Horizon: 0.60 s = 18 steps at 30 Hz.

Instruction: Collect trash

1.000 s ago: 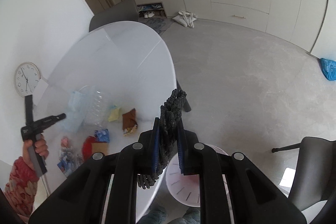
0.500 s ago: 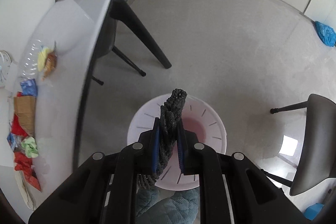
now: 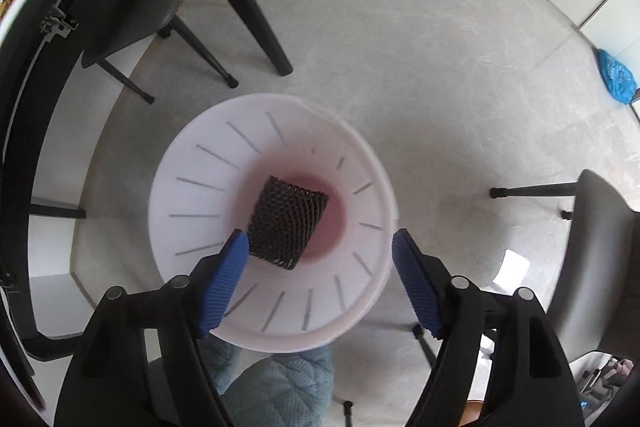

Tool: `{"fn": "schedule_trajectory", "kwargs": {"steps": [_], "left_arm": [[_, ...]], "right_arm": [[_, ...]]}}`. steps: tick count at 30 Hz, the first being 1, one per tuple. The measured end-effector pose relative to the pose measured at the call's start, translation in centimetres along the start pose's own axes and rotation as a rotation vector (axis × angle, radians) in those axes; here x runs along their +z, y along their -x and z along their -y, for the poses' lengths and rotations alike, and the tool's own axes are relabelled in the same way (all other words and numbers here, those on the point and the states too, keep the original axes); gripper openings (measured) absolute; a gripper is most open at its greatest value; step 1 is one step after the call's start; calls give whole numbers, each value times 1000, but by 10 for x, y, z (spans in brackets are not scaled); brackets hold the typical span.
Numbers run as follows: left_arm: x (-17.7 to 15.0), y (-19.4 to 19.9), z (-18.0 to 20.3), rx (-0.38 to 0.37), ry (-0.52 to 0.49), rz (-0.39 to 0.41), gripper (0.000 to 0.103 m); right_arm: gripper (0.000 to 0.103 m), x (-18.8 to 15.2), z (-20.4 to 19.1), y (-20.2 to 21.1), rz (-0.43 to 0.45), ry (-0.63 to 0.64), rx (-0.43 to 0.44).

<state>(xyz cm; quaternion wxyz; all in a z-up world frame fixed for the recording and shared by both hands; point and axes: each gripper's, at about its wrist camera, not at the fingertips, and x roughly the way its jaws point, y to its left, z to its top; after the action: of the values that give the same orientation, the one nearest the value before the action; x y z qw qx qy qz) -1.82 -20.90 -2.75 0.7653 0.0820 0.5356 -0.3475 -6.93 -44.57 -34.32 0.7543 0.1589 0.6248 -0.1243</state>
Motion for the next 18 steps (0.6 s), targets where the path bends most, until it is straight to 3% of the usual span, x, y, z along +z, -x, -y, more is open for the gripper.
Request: {"fn": "schedule_trajectory", "kwargs": {"steps": [3,9,15,17,18], "left_arm": [[-2,-31,22,-7,-24,-42,4],[-12,-90,67,22,-56,-130,4],[-30,-132,77,97,-45,-238,5],[-34,-139,74,111,-34,-263,11],[-36,-142,73,122,-27,-272,27]], "right_arm": [[87,-5,22,31,55,-9,-41],[92,-12,78,83,150,-67,-66],[93,-9,105,111,186,-89,-60],[95,-7,109,118,190,-85,-53],[96,-6,108,120,192,-80,-50]]}}
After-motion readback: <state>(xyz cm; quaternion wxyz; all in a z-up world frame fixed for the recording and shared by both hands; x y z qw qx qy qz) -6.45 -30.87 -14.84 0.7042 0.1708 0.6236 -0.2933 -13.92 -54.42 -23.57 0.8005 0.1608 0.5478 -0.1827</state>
